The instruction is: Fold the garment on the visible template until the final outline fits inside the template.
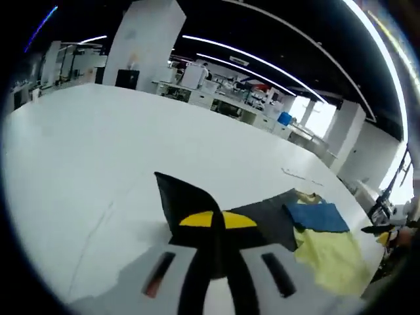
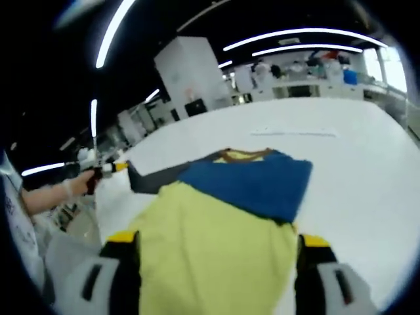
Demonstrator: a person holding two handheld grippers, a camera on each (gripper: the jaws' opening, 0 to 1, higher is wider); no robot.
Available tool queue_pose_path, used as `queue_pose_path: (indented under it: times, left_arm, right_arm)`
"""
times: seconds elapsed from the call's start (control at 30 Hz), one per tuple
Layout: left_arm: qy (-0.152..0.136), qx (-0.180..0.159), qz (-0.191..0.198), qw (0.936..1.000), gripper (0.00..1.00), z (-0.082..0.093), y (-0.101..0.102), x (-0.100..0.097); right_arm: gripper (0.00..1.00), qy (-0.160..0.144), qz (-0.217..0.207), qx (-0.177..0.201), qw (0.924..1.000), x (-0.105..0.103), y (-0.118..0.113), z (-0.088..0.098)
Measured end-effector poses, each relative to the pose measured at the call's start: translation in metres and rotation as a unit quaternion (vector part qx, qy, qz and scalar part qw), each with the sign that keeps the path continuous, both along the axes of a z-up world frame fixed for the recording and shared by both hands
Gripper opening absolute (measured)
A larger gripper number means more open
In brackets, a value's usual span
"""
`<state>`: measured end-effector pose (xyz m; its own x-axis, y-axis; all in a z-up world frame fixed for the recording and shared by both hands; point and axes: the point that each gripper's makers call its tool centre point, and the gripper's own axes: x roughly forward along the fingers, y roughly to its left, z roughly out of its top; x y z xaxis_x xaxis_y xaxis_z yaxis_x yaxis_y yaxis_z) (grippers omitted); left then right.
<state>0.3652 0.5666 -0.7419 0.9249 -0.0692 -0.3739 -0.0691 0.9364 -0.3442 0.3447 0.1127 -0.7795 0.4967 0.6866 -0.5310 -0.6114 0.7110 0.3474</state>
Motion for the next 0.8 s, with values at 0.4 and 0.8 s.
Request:
queue_pose_path:
  times: [0.4,0.8]
  left_arm:
    - [-0.027,-0.008,-0.094,0.9951,0.0,0.017,-0.093,0.051]
    - [-0.038,-0.024,-0.167,0.985,0.0,0.027,-0.174,0.099]
  right_arm:
    - [0.99,0.008,-0.012,0.012,0.9998,-0.001,-0.001,-0.002]
    - [0.99,0.016,-0.029,0.016,0.9993,-0.004,-0.008,-0.007]
